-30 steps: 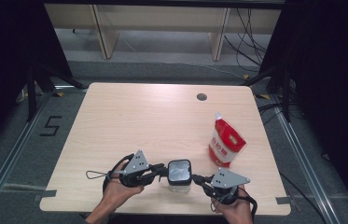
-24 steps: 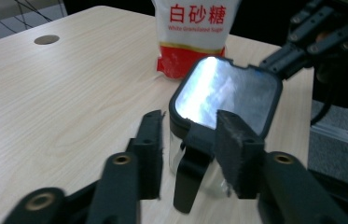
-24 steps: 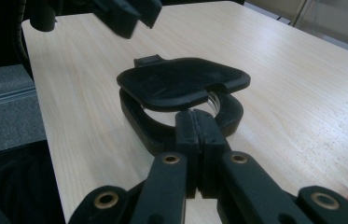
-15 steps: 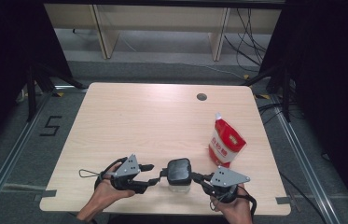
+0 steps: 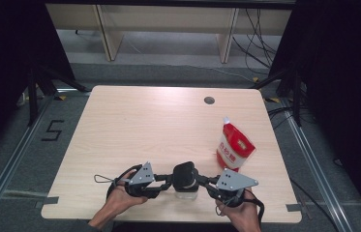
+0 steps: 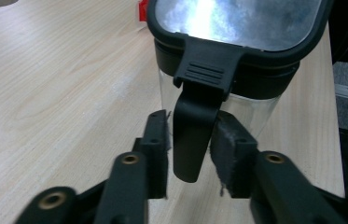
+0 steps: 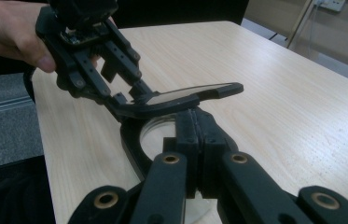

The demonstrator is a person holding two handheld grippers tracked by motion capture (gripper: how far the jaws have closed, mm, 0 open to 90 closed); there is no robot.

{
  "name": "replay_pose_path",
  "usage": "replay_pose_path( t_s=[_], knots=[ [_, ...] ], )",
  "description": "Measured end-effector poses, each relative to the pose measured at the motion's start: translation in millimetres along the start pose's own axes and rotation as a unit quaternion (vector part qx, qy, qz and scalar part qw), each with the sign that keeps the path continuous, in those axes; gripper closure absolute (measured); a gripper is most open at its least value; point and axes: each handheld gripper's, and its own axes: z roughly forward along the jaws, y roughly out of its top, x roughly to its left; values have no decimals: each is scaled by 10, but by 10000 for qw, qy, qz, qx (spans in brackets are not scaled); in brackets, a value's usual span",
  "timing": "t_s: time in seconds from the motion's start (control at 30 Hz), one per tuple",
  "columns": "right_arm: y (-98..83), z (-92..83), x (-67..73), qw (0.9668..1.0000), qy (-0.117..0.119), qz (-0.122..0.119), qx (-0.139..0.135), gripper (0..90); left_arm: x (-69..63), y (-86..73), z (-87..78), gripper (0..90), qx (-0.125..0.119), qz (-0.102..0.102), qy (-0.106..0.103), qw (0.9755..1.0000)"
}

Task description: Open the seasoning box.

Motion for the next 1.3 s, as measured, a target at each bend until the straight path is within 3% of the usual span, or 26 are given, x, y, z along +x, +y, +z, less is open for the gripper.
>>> replay_pose_path(
  t_s=[0.17, 0.27, 0.67, 0.93, 1.17, 1.27, 1.3],
  knots=[
    [27, 22, 7, 10000, 5, -36, -37, 900, -17, -2, 8, 724, -22, -28, 41, 10000],
    [49, 40, 24, 10000, 11, -11, -71, 900, -11, 4, 5, 727, -9, 80, 42, 10000],
    [189, 91, 86, 9998, 88, -73, -160, 899, -50, 14, 4, 731, 62, 12, 161, 9999],
    [342, 221, 152, 9992, 202, -262, -216, 897, -71, 26, 6, 732, 105, 50, 229, 9997],
    [462, 360, 243, 9984, 335, -436, -126, 896, -95, 28, 11, 732, 93, -37, 283, 9995],
    [481, 391, 259, 9988, 318, -350, -117, 894, -95, 31, 8, 733, 123, -41, 279, 9995],
    [487, 406, 239, 9978, 365, -533, -143, 894, -96, 32, 8, 733, 125, -44, 284, 9995]
  ],
)
